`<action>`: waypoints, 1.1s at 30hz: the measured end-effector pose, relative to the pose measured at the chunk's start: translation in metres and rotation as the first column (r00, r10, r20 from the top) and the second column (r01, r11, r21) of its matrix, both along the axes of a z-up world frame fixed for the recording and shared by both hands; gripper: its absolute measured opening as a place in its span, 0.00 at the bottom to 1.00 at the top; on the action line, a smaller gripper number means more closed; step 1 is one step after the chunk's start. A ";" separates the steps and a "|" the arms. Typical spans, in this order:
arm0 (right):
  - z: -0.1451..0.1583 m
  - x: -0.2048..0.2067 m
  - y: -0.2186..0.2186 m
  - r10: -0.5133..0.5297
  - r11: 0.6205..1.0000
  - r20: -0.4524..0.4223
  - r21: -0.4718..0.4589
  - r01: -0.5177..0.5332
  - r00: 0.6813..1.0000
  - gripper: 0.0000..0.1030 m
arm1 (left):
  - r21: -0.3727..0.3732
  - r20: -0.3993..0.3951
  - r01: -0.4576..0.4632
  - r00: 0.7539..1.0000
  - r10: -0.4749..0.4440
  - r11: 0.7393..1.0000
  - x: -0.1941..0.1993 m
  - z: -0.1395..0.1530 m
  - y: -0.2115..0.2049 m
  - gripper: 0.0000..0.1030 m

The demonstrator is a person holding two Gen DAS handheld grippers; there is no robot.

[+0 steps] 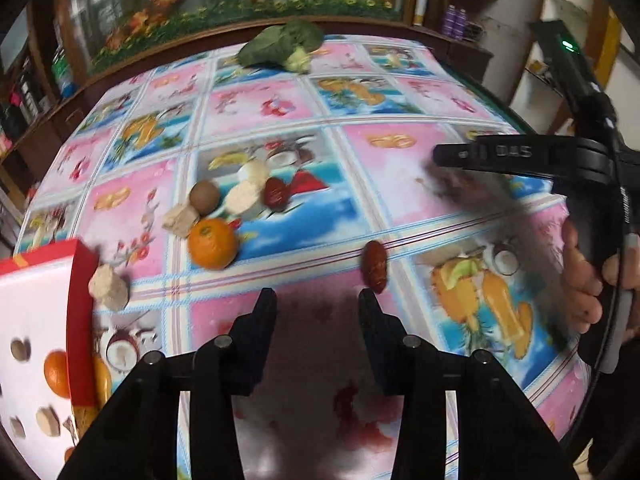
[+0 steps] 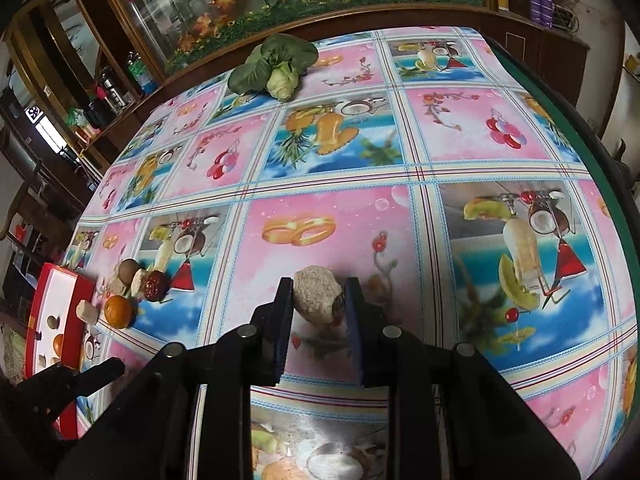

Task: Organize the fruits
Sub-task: 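Grasp a red date with the left tool while the right tool carries the cake toward the box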

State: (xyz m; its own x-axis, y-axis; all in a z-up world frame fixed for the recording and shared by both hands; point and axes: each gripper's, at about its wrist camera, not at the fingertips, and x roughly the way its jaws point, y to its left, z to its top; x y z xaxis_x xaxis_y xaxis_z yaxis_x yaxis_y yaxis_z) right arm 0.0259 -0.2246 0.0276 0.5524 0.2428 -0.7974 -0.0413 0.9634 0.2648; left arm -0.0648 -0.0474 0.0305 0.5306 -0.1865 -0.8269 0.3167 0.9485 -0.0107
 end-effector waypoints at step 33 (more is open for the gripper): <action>0.023 -0.028 0.040 0.121 0.988 0.187 0.071 -0.136 0.975 0.27 | -0.043 0.199 -0.191 0.960 0.196 0.981 -0.050 0.044 0.078 0.14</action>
State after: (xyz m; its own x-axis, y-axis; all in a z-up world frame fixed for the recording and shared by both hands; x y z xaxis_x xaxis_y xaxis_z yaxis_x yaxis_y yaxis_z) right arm -0.0022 -0.1846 0.0510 0.6461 0.3823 -0.6606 -0.2181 0.9219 0.3202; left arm -0.1147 0.0306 0.0745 0.7134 -0.0815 -0.6960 0.1247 0.9921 0.0117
